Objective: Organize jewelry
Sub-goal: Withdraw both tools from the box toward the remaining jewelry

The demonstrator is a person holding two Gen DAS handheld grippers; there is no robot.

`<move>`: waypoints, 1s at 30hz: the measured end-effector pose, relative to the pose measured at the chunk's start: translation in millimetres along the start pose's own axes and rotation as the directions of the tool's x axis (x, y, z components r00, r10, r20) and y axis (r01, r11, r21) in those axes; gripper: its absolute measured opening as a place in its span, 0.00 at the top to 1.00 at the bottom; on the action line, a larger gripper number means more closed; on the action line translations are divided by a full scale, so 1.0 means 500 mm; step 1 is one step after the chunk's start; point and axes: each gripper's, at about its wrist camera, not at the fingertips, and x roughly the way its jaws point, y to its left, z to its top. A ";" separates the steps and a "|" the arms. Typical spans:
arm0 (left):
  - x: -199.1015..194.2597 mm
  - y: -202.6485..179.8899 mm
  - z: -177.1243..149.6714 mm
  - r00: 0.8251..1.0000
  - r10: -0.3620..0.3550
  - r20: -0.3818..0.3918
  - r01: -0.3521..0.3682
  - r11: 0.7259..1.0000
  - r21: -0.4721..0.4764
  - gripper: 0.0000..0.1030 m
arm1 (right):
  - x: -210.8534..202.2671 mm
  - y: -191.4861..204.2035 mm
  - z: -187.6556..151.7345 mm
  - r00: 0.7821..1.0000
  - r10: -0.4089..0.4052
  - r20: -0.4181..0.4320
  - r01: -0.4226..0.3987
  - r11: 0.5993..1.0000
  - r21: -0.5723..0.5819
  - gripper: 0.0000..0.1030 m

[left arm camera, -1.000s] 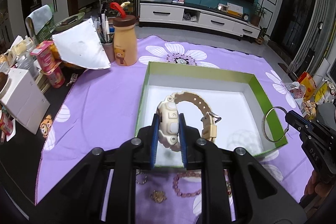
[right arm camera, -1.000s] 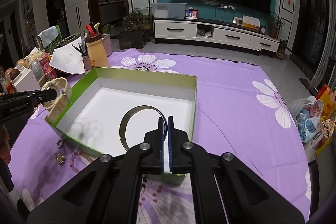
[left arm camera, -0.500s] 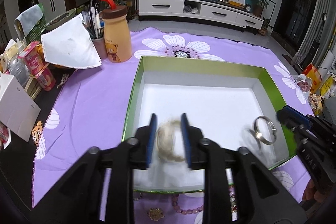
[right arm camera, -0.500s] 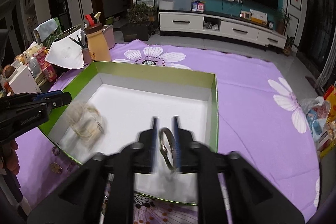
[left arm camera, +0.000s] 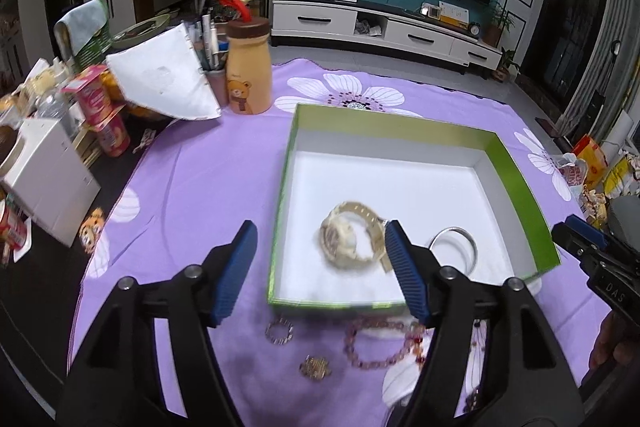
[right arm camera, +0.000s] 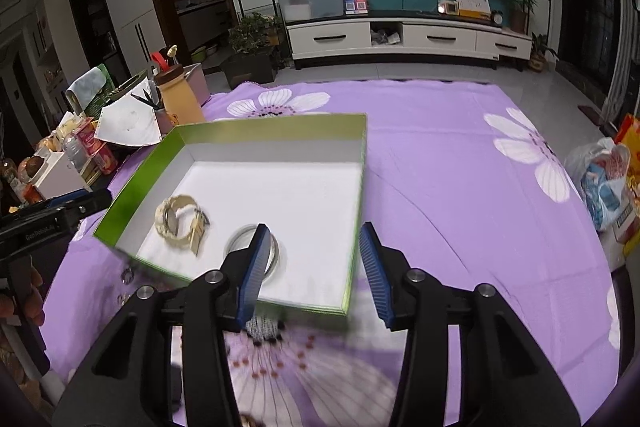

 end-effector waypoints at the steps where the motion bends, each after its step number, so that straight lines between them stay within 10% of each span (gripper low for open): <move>1: -0.008 0.007 -0.007 1.000 0.001 -0.002 -0.001 1.000 -0.006 0.32 | -0.006 -0.004 -0.007 1.000 0.001 -0.005 -0.001 1.000 0.005 0.54; 30: -0.090 0.081 -0.198 0.994 -0.027 -0.110 0.015 0.995 -0.103 0.28 | -0.079 0.061 -0.132 0.989 0.070 -0.130 -0.076 0.996 -0.040 0.54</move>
